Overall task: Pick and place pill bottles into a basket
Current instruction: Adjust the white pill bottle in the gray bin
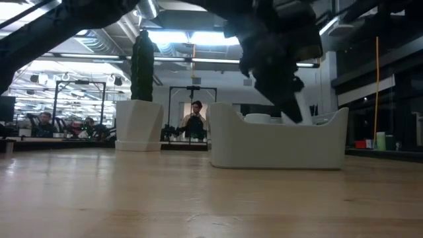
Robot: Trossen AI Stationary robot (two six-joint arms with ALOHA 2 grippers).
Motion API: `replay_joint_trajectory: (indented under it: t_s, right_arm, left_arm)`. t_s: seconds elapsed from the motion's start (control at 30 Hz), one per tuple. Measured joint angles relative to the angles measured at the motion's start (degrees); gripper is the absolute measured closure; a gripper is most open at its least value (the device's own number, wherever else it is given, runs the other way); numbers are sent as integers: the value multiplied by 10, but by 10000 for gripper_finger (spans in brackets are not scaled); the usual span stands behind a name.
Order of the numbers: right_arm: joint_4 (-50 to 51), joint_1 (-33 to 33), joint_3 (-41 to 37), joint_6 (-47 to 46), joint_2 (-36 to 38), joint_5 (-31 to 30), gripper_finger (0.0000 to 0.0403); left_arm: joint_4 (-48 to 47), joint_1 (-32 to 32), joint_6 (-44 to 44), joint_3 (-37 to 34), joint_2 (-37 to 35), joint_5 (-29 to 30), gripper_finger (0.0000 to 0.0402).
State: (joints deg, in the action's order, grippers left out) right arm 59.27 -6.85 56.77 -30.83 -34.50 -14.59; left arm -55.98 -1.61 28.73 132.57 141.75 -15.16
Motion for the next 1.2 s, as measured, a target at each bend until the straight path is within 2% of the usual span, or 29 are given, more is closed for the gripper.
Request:
replay_joint_trajectory:
  t_s: [0.27,0.4,0.47,0.9,1.2]
  right_arm:
    - [0,0,0,7,3,27,69]
    - [0,0,0,13,3,27,69]
    - [0,0,0,15,3,27,69]
    - [0,0,0,28,3,27,69]
    - [0,0,0,29,3,27,69]
  left_arm:
    - [7,-1,7,0,21,9,233]
    - [14,0,24,0,28,68,233]
    - [15,-1,34,0,28,79,232]
    - [13,4,36,0,28,72,218]
    - [13,4,31,0,27,67,171]
